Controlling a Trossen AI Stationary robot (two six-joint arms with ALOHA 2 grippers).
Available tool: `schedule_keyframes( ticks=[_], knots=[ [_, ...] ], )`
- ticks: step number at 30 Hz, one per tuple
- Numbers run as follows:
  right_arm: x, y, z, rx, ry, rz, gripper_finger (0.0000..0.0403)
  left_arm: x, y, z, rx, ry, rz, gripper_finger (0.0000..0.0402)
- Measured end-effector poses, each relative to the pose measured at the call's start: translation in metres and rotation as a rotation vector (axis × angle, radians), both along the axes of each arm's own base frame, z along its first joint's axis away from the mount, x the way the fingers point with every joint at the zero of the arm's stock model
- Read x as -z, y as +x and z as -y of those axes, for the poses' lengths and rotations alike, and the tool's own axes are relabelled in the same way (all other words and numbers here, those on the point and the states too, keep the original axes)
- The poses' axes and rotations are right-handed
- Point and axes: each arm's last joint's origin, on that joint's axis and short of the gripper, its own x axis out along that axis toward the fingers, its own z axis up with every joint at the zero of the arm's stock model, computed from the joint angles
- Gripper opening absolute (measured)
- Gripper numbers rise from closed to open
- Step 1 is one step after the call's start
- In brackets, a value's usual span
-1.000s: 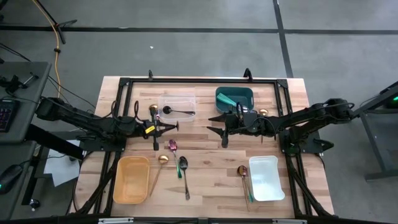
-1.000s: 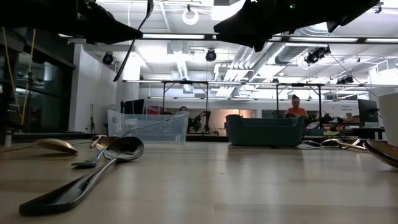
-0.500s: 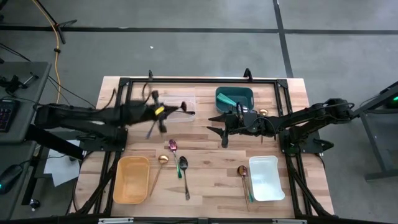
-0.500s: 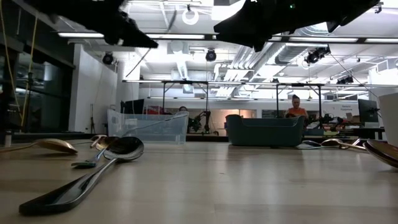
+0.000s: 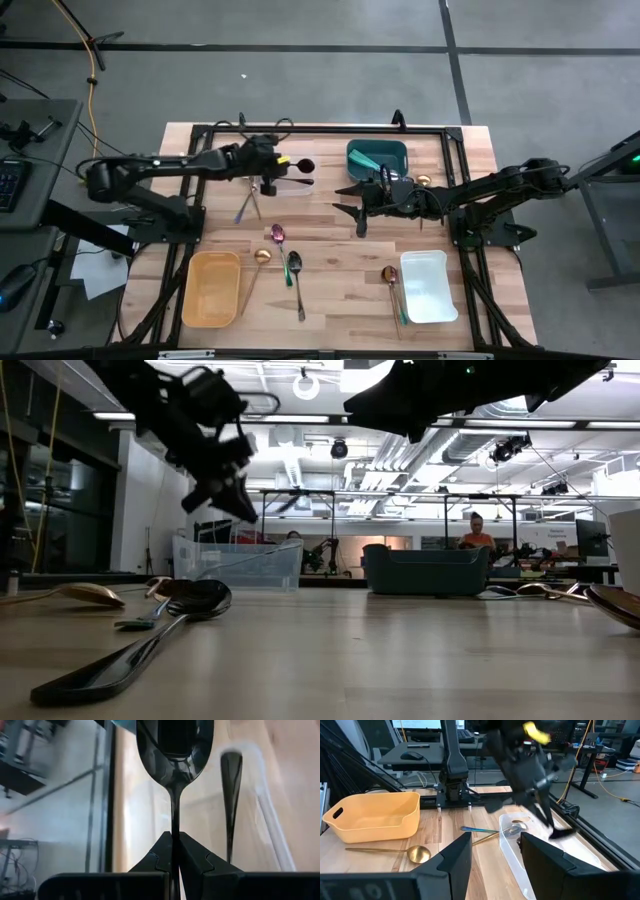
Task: Sort silverware by color (type)
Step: Put the black spoon into the transparent bin
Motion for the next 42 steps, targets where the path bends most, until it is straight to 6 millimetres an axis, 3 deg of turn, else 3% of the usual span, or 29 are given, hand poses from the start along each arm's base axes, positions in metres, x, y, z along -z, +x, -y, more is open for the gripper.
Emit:
schedule_keyframes(
  ticks=[8, 18, 29, 35, 39, 42],
  knots=[
    [0.0, 0.0, 0.0, 0.001, 0.007, 0.0, 0.0165, 0.031, 0.01, -0.007, 0.037, 0.003, -0.13, 0.0005],
    [0.0, 0.0, 0.0, 0.001, 0.007, -0.001, 0.0165, 0.04, 0.017, -0.009, 0.06, 0.012, -0.135, 0.0006],
    [0.0, 0.0, 0.0, 0.001, 0.007, -0.002, 0.0165, 0.039, 0.016, -0.01, 0.029, 0.043, -0.154, 0.0094],
    [0.0, 0.0, 0.0, 0.001, 0.006, -0.002, 0.0165, 0.023, 0.011, -0.008, -0.054, 0.124, -0.129, 0.0142],
    [0.0, 0.0, 0.0, 0.0, 0.001, -0.003, 0.0165, -0.004, 0.004, 0.002, -0.089, 0.088, 0.027, 0.0163],
    [0.0, 0.0, 0.0, 0.0, 0.0, -0.003, 0.0165, -0.027, -0.004, 0.013, -0.08, -0.041, 0.196, 0.0171]
  ],
)
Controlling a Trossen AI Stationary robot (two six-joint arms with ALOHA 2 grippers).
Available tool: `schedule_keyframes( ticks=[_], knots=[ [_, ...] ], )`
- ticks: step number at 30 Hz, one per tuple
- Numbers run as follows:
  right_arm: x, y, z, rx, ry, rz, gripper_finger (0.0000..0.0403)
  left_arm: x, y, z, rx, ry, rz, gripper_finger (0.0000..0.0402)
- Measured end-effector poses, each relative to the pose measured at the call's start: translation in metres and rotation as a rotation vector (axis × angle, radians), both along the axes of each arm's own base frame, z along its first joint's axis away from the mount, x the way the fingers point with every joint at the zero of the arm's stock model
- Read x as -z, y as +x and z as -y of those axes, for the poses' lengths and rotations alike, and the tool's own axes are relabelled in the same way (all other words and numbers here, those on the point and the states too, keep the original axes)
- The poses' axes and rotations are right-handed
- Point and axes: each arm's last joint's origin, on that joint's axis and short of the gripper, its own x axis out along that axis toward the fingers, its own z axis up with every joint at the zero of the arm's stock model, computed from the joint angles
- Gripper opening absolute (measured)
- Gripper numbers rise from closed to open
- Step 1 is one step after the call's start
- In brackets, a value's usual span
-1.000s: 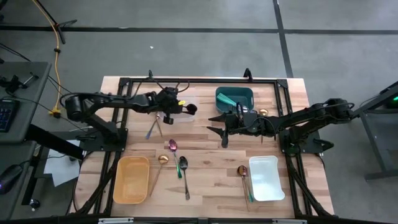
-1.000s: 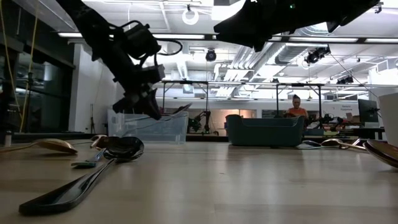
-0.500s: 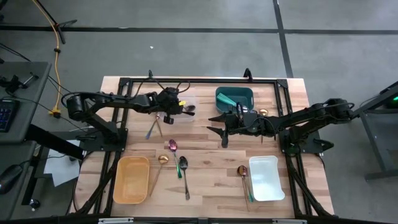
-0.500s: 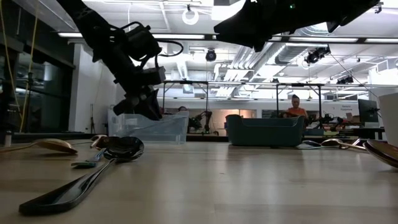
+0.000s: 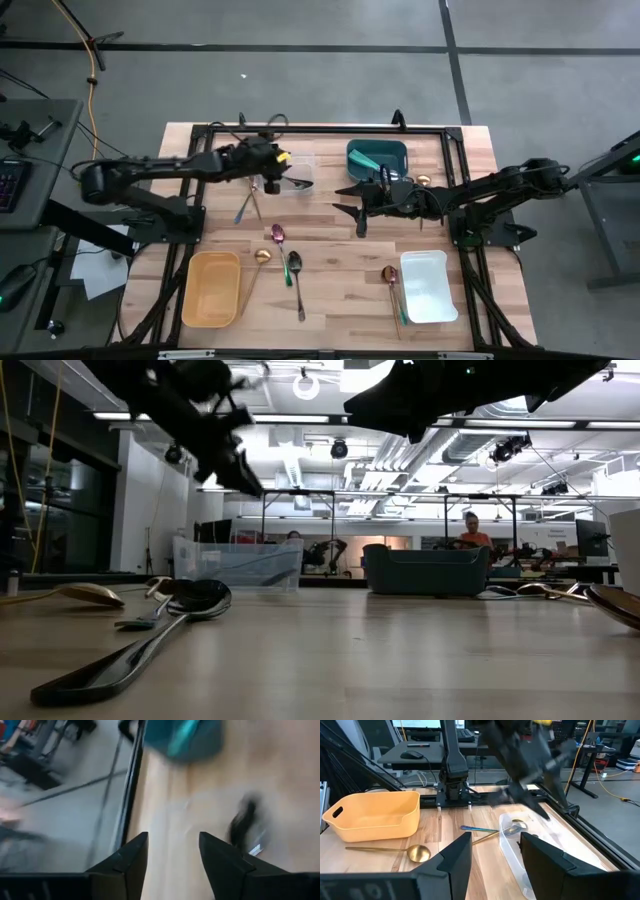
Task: Sort silverware by color (type)
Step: Put the black spoon into the transparent bin
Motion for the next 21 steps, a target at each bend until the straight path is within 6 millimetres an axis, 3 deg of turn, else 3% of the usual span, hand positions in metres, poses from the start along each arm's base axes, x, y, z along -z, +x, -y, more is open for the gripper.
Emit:
schedule_keyframes(
  ticks=[4, 8, 14, 21],
  knots=[
    [0.0, 0.0, 0.0, 0.0, 0.0, 0.0, 0.0165, -0.023, -0.013, 0.022, 0.097, -0.272, 0.218, 0.0171],
    [0.0, 0.0, 0.0, 0.0, 0.0, 0.0, 0.0165, -0.021, -0.026, 0.053, 0.265, -0.415, 0.325, 0.0163],
    [0.0, 0.0, 0.0, 0.0, 0.0, 0.0, 0.0165, 0.009, -0.048, 0.091, 0.29, -0.385, 0.484, 0.015],
    [0.0, 0.0, 0.0, 0.0, 0.0, 0.0, 0.0165, 0.023, -0.064, 0.103, 0.247, -0.246, 0.598, 0.0149]
  ],
)
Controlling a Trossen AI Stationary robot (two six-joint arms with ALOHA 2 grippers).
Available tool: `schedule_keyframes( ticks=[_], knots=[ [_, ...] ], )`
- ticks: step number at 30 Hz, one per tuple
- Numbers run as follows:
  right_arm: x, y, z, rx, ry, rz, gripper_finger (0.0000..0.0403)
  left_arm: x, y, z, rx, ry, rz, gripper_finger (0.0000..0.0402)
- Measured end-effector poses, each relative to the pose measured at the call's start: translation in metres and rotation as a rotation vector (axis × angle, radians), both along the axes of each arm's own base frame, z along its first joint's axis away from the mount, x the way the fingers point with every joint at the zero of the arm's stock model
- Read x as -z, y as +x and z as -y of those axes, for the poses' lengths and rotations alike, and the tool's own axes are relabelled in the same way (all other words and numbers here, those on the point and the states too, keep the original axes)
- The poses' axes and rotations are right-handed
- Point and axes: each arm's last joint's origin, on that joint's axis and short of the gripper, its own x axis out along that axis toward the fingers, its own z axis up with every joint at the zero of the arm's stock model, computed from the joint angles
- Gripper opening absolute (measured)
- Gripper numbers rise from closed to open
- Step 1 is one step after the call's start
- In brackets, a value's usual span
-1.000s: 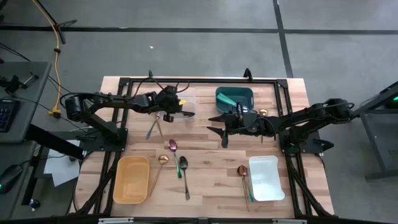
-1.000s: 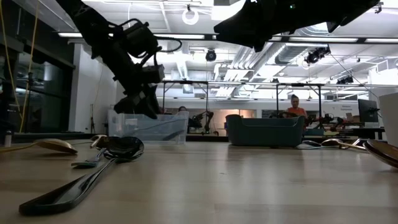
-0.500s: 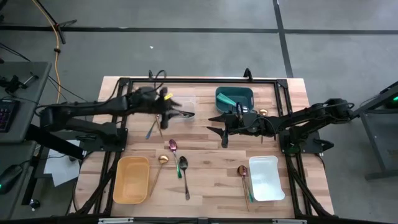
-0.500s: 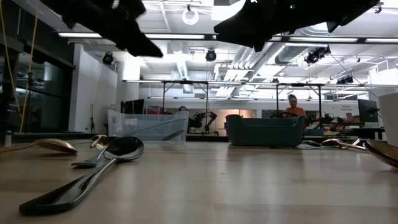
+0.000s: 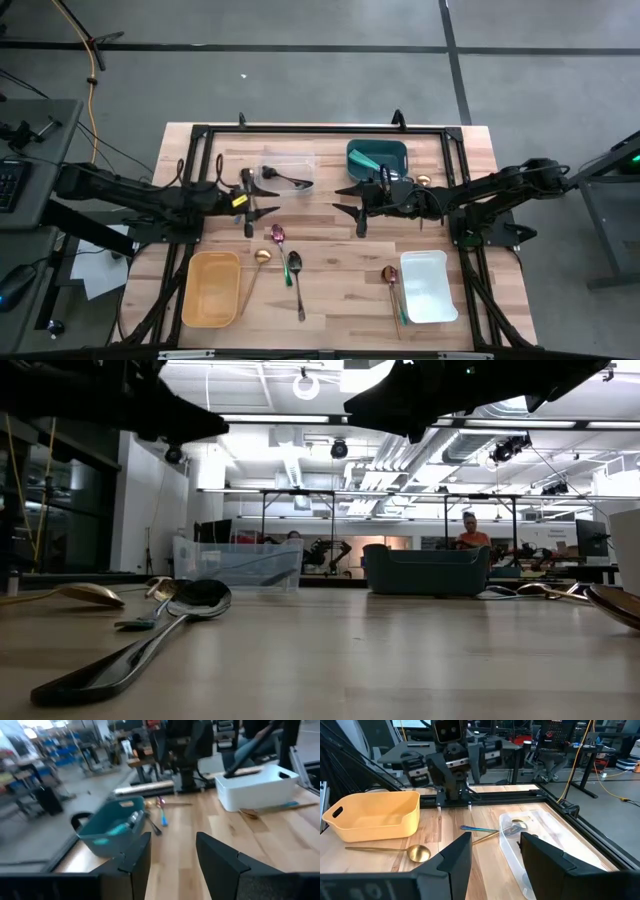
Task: Sort silverware by color (type)
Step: Put the black spoon into the transparent bin
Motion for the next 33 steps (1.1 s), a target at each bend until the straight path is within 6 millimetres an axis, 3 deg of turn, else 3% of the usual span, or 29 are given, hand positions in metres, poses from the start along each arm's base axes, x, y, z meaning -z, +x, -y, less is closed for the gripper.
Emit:
schedule_keyframes(
  ticks=[33],
  knots=[
    [0.0007, -0.0001, 0.0006, 0.003, 0.007, -0.006, 0.0165, -0.0013, -0.0008, 0.0003, 0.0, 0.03, 0.003, 0.0147]
  ],
)
